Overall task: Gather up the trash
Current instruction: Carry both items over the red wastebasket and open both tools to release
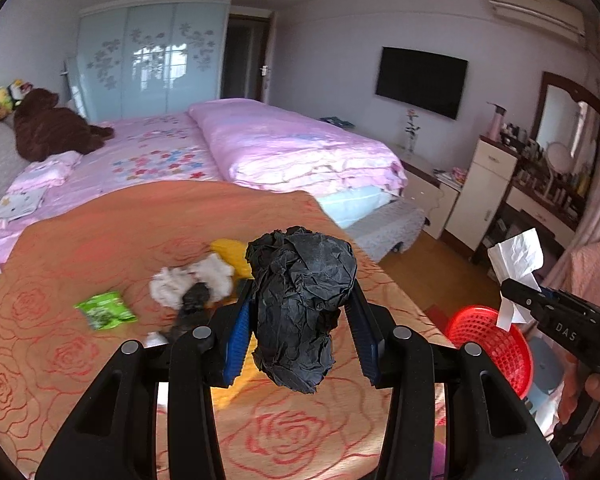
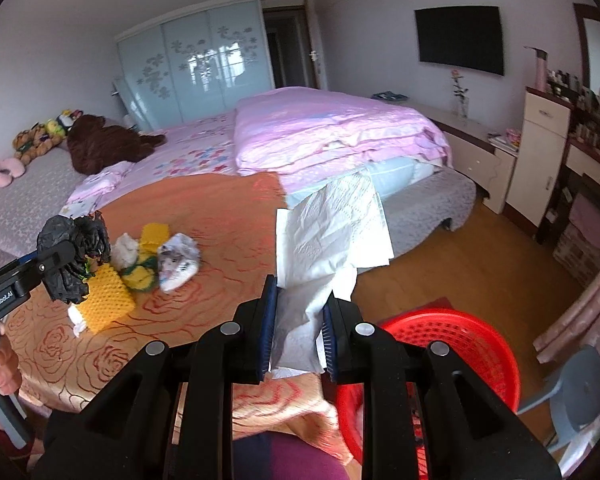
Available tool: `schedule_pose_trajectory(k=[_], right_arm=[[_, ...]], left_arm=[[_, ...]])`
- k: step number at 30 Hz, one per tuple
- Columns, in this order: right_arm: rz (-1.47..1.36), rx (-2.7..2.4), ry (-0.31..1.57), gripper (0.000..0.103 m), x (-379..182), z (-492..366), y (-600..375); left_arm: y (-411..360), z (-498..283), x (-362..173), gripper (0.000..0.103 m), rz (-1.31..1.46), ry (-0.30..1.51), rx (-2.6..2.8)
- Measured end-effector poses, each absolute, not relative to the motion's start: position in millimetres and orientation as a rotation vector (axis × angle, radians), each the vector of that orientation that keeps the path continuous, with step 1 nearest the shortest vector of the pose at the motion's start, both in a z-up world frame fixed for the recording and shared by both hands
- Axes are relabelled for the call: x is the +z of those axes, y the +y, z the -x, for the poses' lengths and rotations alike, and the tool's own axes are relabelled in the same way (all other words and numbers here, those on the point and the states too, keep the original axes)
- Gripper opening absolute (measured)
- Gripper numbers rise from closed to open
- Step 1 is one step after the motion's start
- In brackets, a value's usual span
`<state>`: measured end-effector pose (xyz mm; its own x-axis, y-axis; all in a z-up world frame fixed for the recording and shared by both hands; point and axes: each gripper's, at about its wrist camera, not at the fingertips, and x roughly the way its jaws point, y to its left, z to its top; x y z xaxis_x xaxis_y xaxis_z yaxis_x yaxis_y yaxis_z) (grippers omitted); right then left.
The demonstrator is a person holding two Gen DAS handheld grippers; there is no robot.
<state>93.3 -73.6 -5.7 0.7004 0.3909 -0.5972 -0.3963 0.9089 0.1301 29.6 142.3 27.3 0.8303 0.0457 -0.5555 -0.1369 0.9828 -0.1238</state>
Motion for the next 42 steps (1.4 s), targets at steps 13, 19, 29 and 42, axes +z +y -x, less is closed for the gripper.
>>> schedule_pose_trajectory(k=[13,19,29,42], right_arm=[[-0.042,0.306,0.705,0.021,-20.4,-87.2,-137.4],[-0.081,0.243,0.731,0.021,-32.1,-85.0,-165.6],[-0.143,0.195,0.770,0.021,-47.7,-87.3,-190.3],[-0.185,0.167,0.852,0.021,-70.4,-100.4,-199.0]], left_arm=[[58.3,-62.2,20.1,0.043,0.101,0.625,-0.110],[10.1,-81.4,4.6,0.043,0.055,0.679,-0.235],[-36.8,-108.6,-29.9,0.043,0.027,0.783,-0.331],[-61.9,-130.7,-59.2,0.045,0.010,0.882,-0.370]])
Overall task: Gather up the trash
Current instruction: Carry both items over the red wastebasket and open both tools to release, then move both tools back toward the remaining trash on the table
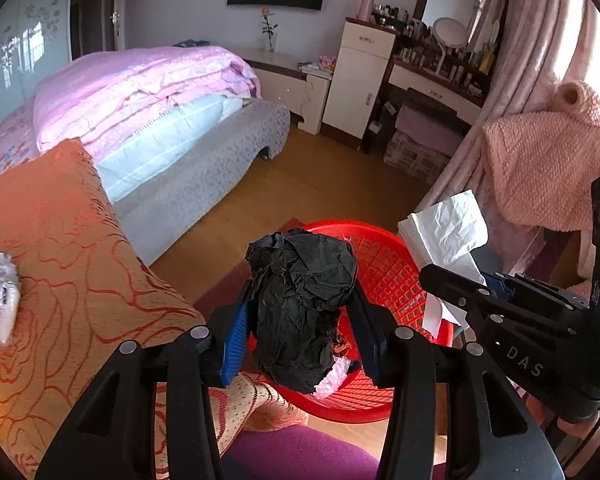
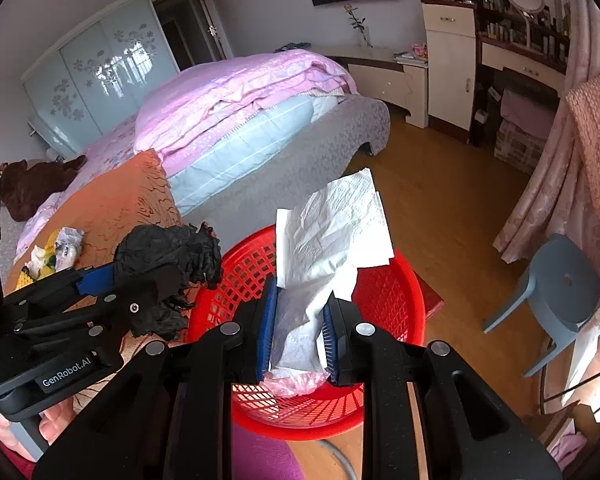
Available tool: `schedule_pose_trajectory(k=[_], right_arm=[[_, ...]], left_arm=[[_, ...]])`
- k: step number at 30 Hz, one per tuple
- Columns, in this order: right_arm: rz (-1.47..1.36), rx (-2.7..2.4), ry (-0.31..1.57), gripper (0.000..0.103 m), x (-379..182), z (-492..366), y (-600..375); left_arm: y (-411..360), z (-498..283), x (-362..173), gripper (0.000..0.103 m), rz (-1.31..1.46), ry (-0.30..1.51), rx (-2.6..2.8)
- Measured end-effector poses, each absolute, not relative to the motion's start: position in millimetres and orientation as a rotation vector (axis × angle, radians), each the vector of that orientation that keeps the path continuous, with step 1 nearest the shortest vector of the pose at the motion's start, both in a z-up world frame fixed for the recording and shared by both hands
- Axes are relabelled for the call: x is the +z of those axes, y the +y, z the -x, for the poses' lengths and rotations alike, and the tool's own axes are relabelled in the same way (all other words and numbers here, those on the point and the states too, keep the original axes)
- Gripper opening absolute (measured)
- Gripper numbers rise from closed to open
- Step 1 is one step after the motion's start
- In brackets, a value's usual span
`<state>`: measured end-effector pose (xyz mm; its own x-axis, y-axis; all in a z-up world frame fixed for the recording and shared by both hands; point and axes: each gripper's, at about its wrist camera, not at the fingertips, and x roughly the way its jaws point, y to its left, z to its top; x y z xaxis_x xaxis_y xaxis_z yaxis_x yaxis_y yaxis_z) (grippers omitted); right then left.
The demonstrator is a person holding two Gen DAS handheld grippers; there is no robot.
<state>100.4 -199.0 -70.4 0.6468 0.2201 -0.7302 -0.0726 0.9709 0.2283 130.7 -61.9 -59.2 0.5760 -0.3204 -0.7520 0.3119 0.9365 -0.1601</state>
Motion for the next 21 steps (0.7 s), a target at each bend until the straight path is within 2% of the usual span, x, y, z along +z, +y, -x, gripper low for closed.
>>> schedule_pose_trajectory(k=[4,8,12,14,21], right_arm=[[-0.211,0.163,0.867,0.026,-73.4,-102.4,-203.1],[-0.241,0.149,0.871,0.037,-73.8,-103.4,-208.4],[-0.251,0.130,0.861,0.044,-72.9,-102.2,-212.6],[-0.256,0.123,0.859,0.045,-72.9,-102.5,-214.5],[-0.240,0.112,0.846,0.046,-71.5,-101.3,-215.5]], left_arm=[[-59.2,-133.0,-60.7,0.050,0.020,0.891,-0.369],[-60.4,-131.7,-59.8,0.062,0.016,0.880,-0.349],[-61.0,-131.3,-57.3,0.063,0.020,0.877,-0.352],[-63.1,-131.0,-56.7,0.067,0.016,0.875,-0.354],[-58.2,-124.9,-52.5,0.068,-0.005,0.839,-0.314]])
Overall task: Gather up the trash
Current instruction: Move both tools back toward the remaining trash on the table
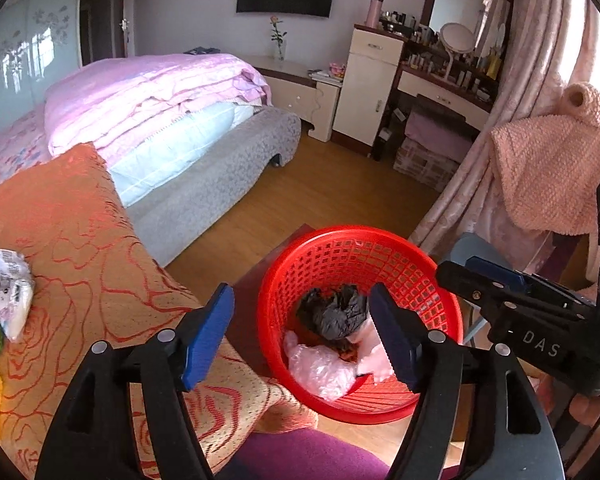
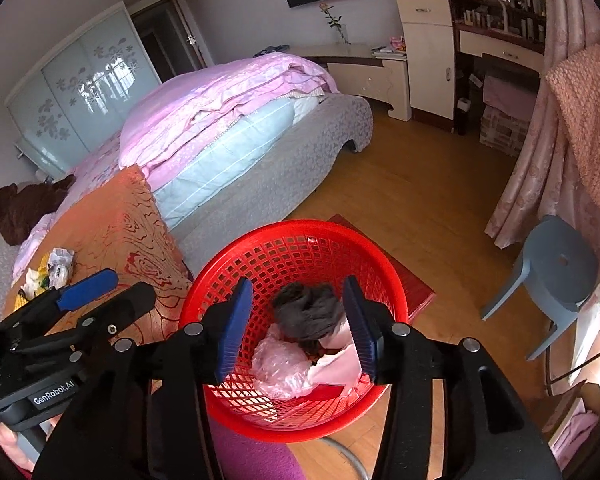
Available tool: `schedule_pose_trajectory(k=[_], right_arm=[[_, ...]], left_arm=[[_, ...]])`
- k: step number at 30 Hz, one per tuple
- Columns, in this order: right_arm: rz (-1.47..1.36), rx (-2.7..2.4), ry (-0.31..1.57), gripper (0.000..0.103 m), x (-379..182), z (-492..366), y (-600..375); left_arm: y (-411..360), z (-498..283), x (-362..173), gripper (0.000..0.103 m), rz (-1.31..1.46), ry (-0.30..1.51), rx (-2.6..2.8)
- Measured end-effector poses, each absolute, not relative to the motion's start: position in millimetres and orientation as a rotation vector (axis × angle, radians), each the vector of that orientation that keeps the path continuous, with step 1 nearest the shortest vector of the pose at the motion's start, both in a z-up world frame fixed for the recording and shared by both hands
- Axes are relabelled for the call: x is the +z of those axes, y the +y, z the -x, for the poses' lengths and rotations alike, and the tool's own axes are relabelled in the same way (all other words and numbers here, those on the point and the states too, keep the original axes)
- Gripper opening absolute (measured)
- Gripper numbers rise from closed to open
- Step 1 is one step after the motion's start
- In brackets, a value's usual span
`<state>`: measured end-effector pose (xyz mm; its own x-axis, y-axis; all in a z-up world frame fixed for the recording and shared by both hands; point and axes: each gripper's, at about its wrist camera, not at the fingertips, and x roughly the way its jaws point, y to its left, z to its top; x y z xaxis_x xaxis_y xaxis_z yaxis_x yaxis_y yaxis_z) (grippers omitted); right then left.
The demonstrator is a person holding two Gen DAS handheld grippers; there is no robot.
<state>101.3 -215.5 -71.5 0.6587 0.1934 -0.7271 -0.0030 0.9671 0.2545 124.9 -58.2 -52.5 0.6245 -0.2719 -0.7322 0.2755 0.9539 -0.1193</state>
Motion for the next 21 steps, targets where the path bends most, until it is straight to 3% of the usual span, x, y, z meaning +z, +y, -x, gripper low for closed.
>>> schedule_pose_trajectory(k=[21], right_arm=[[-0.136,0.190,0.756,0.054,-56.2,-87.8,-181.8]], left_arm=[[-12.2,-96.1,-27.5,0.071,-0.027,0.711,-0.106]])
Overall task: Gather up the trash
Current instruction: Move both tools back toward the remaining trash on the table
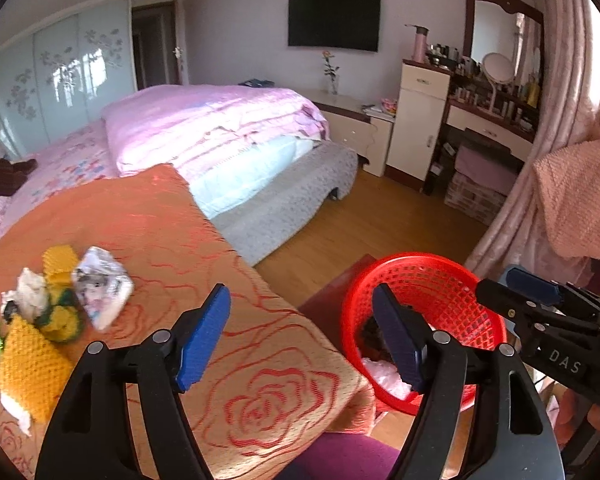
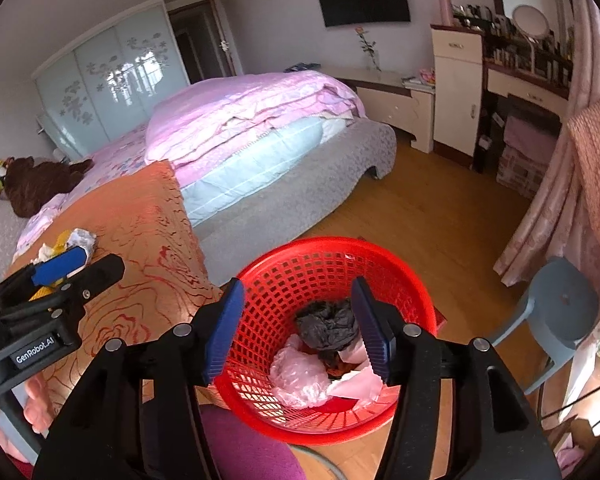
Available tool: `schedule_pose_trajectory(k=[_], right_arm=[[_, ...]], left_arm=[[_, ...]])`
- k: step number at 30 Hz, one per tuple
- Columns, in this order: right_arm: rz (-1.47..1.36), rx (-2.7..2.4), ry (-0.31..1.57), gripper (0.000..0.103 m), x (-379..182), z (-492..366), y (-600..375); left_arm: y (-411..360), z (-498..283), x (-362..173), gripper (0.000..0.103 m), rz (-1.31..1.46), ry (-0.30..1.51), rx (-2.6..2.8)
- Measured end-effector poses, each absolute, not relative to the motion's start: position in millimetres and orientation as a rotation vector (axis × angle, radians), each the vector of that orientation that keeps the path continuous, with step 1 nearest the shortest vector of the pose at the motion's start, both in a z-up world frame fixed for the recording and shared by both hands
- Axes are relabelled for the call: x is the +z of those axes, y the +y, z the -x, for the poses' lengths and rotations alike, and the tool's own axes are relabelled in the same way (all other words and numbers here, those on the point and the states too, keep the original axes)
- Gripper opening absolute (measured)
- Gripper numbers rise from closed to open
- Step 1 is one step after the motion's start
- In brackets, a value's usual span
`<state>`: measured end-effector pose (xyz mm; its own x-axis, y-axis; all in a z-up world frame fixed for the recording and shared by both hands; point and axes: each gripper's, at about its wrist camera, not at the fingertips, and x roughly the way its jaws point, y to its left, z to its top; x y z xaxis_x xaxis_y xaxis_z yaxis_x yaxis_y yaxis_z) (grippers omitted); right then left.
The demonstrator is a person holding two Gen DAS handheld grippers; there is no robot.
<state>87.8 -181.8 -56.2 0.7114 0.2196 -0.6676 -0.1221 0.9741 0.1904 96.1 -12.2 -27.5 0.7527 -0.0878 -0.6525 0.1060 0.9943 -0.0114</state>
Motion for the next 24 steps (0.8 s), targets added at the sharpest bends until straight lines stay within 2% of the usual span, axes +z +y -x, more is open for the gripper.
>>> schedule_pose_trajectory(k=[24], right_arm=[[-0.029,0.332,0.748,0.061,-46.7,-87.3,-107.6]], left_arm=[[96.5,-63.8,-20.8,0.072,0.043,0.698,0.146]])
